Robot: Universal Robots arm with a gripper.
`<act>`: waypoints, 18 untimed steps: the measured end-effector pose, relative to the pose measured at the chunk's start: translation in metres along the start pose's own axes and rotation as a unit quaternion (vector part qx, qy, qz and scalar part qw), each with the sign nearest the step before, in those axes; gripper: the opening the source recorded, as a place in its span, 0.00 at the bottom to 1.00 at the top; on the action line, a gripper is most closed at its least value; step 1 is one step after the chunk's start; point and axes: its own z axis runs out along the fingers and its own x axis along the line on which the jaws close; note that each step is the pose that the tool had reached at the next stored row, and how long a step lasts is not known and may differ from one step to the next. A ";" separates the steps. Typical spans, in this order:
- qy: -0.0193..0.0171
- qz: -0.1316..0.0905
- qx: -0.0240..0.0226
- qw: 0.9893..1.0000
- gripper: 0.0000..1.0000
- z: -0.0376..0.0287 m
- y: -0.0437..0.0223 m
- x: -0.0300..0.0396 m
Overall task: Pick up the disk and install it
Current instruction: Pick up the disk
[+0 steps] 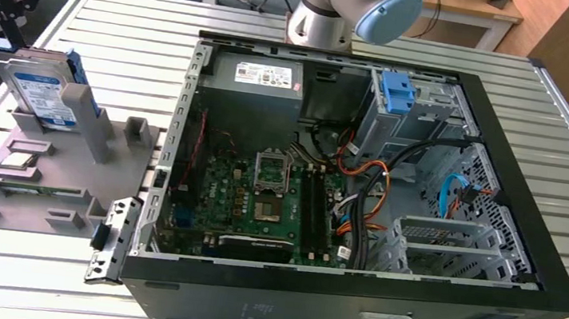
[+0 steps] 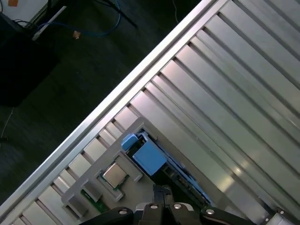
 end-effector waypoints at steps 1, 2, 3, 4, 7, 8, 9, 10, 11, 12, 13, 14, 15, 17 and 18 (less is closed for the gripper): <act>0.000 -0.009 0.000 1.000 0.11 0.0000 0.0000 0.0000; 0.001 -0.017 0.000 1.000 0.11 0.0001 0.0000 0.0000; 0.001 -0.026 0.000 1.000 0.11 0.0001 0.0000 0.0000; 0.001 -0.035 0.000 0.999 0.11 0.0002 0.0000 0.0000; 0.003 -0.060 0.001 0.998 0.11 0.0003 0.0000 0.0000; 0.003 -0.068 0.001 0.998 0.11 0.0003 0.0000 0.0000; 0.003 -0.077 0.001 0.997 0.11 0.0004 0.0000 0.0000; 0.004 -0.085 0.001 0.996 0.11 0.0004 0.0000 0.0000; 0.004 -0.094 0.001 0.996 0.11 0.0005 0.0000 0.0000; 0.004 -0.102 0.001 0.995 0.11 0.0005 0.0000 0.0000; 0.005 -0.111 0.001 0.994 0.11 0.0005 0.0000 0.0000; 0.005 -0.119 0.002 0.993 0.11 0.0005 0.0000 0.0000; 0.005 -0.127 0.002 0.992 0.11 0.0006 0.0000 0.0000; 0.006 -0.143 0.002 0.990 0.11 0.0006 0.0000 0.0000; 0.006 -0.151 0.002 0.988 0.11 0.0006 0.0000 0.0000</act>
